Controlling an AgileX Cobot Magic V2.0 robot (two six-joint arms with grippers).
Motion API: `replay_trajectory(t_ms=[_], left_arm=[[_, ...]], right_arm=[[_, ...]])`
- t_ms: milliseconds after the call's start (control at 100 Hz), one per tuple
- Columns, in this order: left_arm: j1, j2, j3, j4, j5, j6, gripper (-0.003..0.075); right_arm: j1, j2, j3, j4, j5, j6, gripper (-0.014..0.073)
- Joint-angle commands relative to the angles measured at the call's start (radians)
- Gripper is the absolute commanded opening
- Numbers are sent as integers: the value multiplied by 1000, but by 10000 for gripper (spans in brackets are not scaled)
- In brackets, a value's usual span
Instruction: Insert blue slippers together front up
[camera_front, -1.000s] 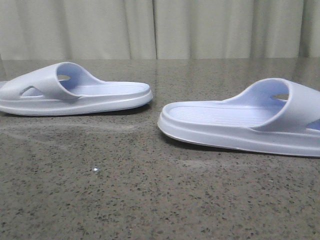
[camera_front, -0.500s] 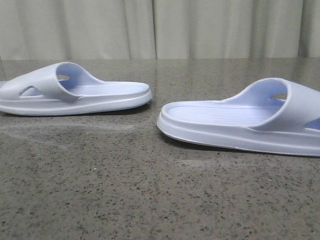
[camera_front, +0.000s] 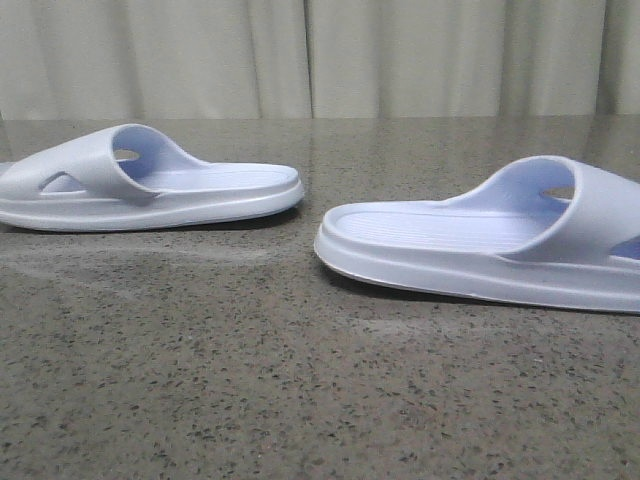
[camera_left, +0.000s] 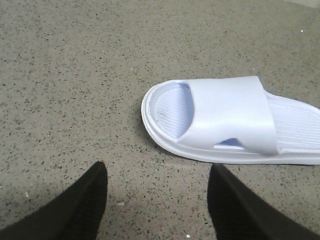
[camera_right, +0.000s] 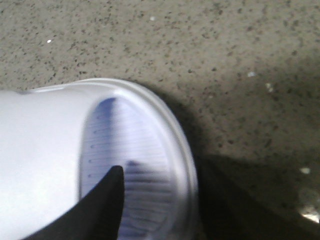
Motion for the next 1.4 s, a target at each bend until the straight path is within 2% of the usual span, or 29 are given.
replay_trajectory(t_ms=[0,80,210,400,690,900,1000,1140,1390], left_arm=[[-9,-1,-38,-34,-51,2,391],[-9,-1,-38,-36,-46,2,391],[-9,-1,-38,-44,-40,2,391],[-9,51,-50,-90,-36,6,391],[3,274,-176,-278,54,144,391],[144,420,-243,-581,201,369,391],[220,472,-253,-664,267,454,391],[248,553,-286,-687,324,519,391],[248,680,-342,-666,352,527,391]], right_arm=[[-7,17,-31,99,28,-100,274],[-7,31,-39,102,36,-103,190],[-7,31,-47,102,38,-103,-111],[-7,31,-81,102,27,-103,-102],[-7,31,-154,60,50,-103,-102],[-7,31,-154,4,46,-103,-102],[-7,31,-154,-3,46,-103,-102],[-7,31,-154,-3,43,-103,-102],[-7,31,-154,-3,41,-103,-102]])
